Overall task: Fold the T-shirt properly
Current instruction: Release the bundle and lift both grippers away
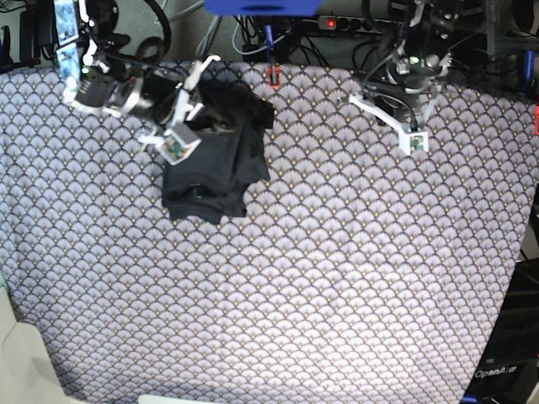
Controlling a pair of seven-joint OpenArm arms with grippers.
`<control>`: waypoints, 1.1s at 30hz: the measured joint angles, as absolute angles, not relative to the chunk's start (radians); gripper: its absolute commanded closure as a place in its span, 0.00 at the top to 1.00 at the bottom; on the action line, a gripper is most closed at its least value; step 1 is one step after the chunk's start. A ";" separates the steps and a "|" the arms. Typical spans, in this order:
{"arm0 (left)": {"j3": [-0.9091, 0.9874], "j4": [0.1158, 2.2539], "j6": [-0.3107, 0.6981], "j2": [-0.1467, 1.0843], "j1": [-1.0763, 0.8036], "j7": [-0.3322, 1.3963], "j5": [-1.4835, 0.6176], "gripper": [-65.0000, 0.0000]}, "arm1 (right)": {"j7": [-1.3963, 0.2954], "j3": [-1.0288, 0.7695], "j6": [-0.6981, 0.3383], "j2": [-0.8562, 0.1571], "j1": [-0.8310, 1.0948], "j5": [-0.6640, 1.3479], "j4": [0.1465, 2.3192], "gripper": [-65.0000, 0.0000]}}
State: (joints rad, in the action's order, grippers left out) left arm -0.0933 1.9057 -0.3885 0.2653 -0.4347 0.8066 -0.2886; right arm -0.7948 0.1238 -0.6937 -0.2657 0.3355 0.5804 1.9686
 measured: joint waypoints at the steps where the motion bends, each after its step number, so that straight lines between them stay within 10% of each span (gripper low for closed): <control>1: -0.094 1.906 -0.388 0.263 -0.435 0.810 -0.289 0.00 | -0.797 0.141 -0.694 -0.266 0.332 0.584 1.967 0.00; 33: -0.091 1.919 -0.388 0.263 -0.462 0.807 -0.289 0.00 | -0.522 0.249 -0.691 -0.307 0.253 0.597 1.568 0.00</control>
